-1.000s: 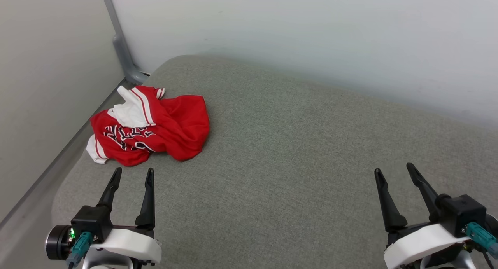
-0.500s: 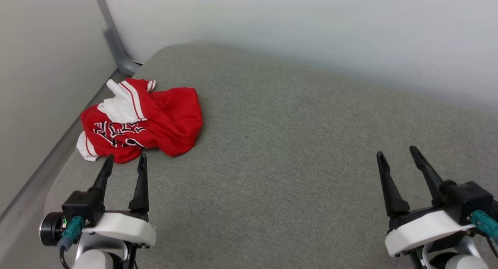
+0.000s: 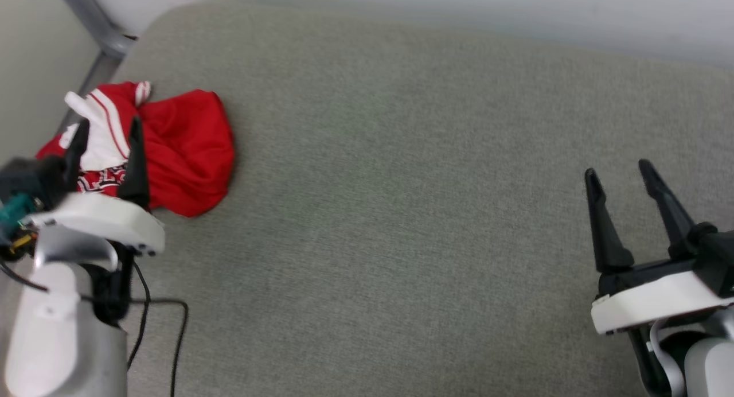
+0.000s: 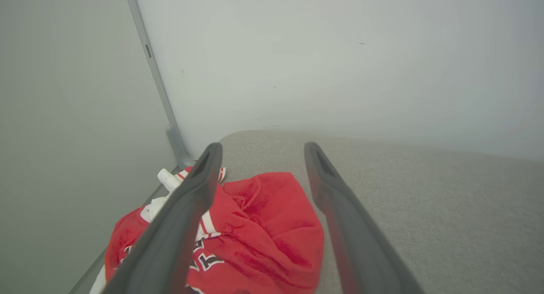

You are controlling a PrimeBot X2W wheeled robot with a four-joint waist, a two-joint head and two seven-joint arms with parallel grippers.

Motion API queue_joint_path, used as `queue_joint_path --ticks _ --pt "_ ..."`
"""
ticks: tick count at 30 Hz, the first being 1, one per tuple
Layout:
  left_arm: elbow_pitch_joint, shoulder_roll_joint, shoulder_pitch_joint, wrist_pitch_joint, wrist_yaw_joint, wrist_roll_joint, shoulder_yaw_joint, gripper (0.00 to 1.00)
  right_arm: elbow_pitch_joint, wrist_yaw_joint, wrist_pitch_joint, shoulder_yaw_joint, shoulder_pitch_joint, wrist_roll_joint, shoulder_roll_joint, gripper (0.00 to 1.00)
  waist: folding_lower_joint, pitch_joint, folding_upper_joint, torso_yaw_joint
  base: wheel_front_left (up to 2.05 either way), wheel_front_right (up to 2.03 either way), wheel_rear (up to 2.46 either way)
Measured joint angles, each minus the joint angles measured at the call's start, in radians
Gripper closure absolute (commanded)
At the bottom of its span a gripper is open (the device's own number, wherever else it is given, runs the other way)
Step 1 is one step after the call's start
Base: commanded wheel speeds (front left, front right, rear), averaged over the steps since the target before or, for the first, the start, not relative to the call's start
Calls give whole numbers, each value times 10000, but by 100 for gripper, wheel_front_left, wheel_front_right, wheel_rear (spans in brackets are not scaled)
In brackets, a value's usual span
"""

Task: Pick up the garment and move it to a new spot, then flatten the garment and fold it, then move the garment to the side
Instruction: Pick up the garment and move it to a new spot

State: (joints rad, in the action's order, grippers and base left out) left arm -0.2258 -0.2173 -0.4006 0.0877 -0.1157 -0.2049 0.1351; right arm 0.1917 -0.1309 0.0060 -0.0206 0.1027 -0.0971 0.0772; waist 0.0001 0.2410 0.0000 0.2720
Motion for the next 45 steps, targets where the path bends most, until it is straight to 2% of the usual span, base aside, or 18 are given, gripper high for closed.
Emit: queue_joint_path --ticks 5,9,12,20,25,33,34,35,36,37,38,45 --pt "-267 -675 -1085 -1841 -75 -809 142 0 128 0 -58 -153 406 -23 40 0 0 785 0 -403 0 0 0" --pt "-658 -1400 -1768 -3781 -90 -1601 372 0 136 0 -150 -194 656 -73 73 0 1 1359 0 -723 0 0 0" --pt "-744 -1992 -2223 -4794 -123 -2056 497 0 109 0 -221 -199 836 -117 77 0 1 1743 0 -952 0 0 0" --pt "-1469 -3045 -2609 -7743 -33 -2901 813 0 40 0 -320 -67 1332 -257 136 0 0 2608 -1 -1457 0 0 0" --pt "-1779 -3168 -2607 -9039 196 -3283 871 0 25 0 -355 -50 1491 -305 176 0 0 3020 0 -1652 0 0 0" --pt "-2322 -3066 -2538 -10080 619 -3776 995 1 -8 0 -349 46 1707 -393 232 0 -1 3296 0 -1777 0 0 0" --pt "-2336 -3041 -2517 -10123 654 -3829 1018 38 -4 0 -349 50 1754 -424 232 0 -1 3295 0 -1794 0 0 0" --pt "-2332 -3047 -2483 -10184 679 -3860 1028 50 2 0 -349 52 1780 -433 238 0 -1 3290 0 -1805 0 0 0" --pt "-2314 -3053 -2422 -10188 690 -3868 1030 69 2 0 -349 38 1794 -433 249 0 -1 3288 0 -1807 0 0 0" --pt "-2303 -3053 -2375 -10209 706 -3891 1043 95 2 0 -349 31 1795 -433 265 0 -1 3283 0 -1806 0 0 0" --pt "-2293 -3053 -2351 -10234 723 -3893 1045 100 2 0 -347 15 1795 -433 274 0 -1 3272 0 -1800 0 0 0" --pt "-2063 -3014 -2132 -9277 727 -3346 767 100 -167 0 -343 -44 1753 -435 261 0 0 2893 0 -1723 0 0 0"
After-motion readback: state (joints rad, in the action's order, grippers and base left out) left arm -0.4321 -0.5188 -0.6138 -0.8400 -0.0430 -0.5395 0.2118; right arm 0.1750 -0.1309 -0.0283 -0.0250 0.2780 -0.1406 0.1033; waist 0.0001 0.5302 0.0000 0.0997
